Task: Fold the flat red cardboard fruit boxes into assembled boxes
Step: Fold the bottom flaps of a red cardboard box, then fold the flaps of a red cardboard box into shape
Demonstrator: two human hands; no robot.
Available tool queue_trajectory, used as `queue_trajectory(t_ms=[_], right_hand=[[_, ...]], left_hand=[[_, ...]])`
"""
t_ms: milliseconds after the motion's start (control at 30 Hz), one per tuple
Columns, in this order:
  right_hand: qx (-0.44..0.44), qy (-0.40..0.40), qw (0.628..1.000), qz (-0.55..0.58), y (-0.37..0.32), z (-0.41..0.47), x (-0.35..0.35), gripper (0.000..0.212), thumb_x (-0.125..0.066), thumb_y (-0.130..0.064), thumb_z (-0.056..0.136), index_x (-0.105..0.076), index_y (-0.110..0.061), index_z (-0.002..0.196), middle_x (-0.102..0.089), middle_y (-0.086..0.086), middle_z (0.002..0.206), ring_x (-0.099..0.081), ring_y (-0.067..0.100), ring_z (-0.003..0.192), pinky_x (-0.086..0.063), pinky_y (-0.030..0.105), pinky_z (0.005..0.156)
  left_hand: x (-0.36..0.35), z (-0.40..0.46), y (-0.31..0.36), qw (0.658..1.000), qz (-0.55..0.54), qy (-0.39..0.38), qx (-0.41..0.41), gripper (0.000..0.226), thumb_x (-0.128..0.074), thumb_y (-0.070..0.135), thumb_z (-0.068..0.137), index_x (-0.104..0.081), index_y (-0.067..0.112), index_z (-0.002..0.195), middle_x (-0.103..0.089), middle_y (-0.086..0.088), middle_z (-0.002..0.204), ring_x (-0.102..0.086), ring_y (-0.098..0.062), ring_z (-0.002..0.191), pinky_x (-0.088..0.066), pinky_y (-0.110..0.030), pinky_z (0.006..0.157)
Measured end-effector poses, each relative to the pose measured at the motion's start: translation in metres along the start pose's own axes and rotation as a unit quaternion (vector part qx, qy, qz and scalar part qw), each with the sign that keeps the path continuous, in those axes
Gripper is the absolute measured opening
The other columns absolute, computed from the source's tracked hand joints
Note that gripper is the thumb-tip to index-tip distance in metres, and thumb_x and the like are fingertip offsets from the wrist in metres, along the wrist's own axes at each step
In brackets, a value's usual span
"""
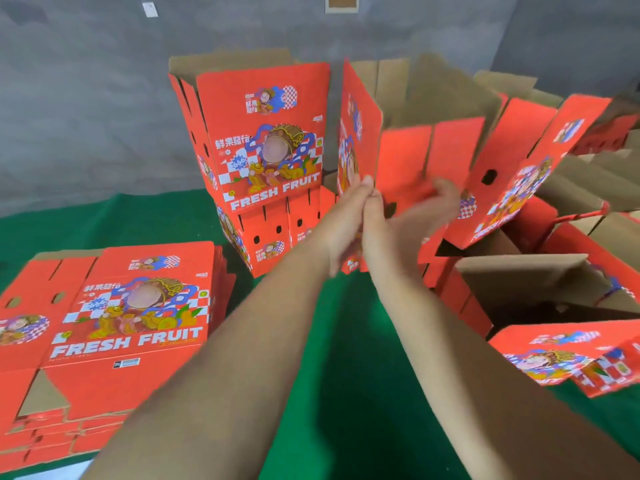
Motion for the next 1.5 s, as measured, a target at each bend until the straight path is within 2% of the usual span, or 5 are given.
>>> queue_trajectory(t_ms=[367,500,1100,1367,1500], right_hand=[[-0.214,-0.279,0.934,-0.061,0.075,0.026,-0.03,0.041,-0.045,-0.019,0.111,-0.045,-0.039,0.147,-0.073,-0.008,0.102,-0.069,-0.001,0.095,-0.051,0.015,0.085],[-0.257,-0.351,0.9,0.015,0.06,0.05,-0.05,0.084,-0.045,0.004,0.105,0.002,-0.028,0.166,-0.036,0.016,0.163,-0.044,0.023,0.146,-0.051,0.018,0.09],[-0.154,-0.401,0.9,-0.074,0.053,-0.028,-0.056,0.058,-0.046,0.002,0.094,-0.054,-0.021,0.146,-0.058,-0.001,0.146,-0.054,0.011,0.13,-0.041,0.031,0.112],[-0.27,-0.563,0.773,-0.115,0.058,-0.171,-0.04,0.059,-0.052,-0.016,0.096,-0.043,-0.034,0.151,-0.047,-0.004,0.154,-0.062,0.019,0.115,-0.053,0.032,0.091],[-0.344,-0.603,0.712,-0.108,0.057,-0.221,-0.032,0.057,-0.052,-0.018,0.097,-0.042,-0.03,0.152,-0.05,0.002,0.149,-0.063,0.021,0.115,-0.053,0.036,0.095]], left_hand=[[0.002,0.042,-0.014,0.983,0.161,0.069,-0.06,0.029,-0.046,0.004,0.105,-0.06,0.013,0.129,-0.069,-0.002,0.109,-0.063,-0.012,0.096,-0.049,-0.014,0.079],[0.01,0.039,-0.016,0.984,0.106,0.136,-0.054,0.019,-0.047,0.026,0.11,-0.063,0.026,0.099,-0.063,0.011,0.086,-0.057,0.004,0.073,-0.045,-0.013,0.07],[0.058,0.003,-0.052,0.966,0.042,0.241,-0.077,0.029,-0.049,0.009,0.106,-0.062,0.017,0.131,-0.065,0.005,0.126,-0.06,-0.014,0.12,-0.047,-0.026,0.105],[0.216,-0.146,-0.207,0.719,0.55,0.267,0.33,0.108,-0.066,0.065,0.086,0.002,0.035,0.164,0.006,-0.004,0.174,-0.002,-0.039,0.158,-0.008,-0.054,0.126],[0.207,-0.175,-0.232,0.69,0.628,0.292,0.212,0.062,-0.056,0.043,0.095,-0.03,0.046,0.15,-0.035,0.007,0.159,-0.039,-0.035,0.133,-0.038,-0.049,0.106]])
Point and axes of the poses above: each hand's wrist, its own z-axis towards the middle knuckle, its own x-axis out of the back of the hand, y = z × x, the point moved 2 cm from there along z, towards the middle knuckle
